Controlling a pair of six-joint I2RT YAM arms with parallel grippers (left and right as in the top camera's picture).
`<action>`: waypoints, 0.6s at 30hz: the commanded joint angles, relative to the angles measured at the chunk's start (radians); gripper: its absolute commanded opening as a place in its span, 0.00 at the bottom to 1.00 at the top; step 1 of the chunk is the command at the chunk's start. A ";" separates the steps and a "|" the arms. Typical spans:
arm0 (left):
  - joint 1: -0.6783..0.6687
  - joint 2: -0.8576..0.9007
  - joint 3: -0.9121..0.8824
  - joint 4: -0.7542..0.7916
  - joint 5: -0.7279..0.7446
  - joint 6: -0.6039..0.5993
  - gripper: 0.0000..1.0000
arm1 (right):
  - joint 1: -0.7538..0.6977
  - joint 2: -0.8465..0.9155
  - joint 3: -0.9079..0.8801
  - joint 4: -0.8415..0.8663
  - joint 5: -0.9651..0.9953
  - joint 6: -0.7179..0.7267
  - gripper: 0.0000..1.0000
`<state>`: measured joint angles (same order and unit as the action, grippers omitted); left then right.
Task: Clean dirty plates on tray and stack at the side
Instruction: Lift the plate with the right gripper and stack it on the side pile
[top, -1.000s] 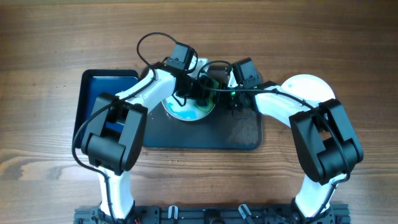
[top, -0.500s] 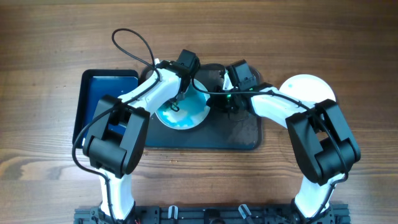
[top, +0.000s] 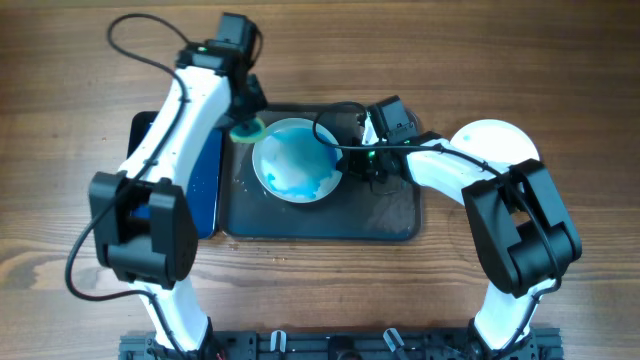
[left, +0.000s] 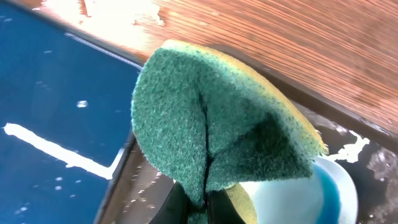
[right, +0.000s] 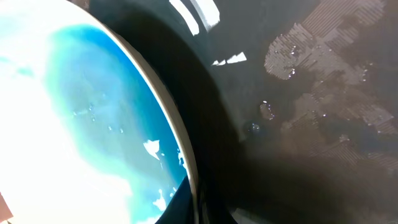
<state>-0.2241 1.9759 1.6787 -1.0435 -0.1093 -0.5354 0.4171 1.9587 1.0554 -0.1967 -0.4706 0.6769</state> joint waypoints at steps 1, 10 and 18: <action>0.046 -0.020 0.014 -0.039 0.016 0.012 0.04 | -0.005 -0.015 -0.005 -0.031 0.032 0.002 0.04; 0.035 -0.018 0.014 -0.086 0.109 0.038 0.04 | 0.052 -0.411 -0.005 -0.363 0.568 -0.230 0.04; 0.013 -0.016 0.006 -0.083 0.121 0.038 0.04 | 0.336 -0.602 -0.004 -0.566 1.280 -0.294 0.04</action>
<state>-0.1898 1.9709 1.6806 -1.1271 -0.0048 -0.5163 0.6827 1.3788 1.0477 -0.7601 0.5354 0.4255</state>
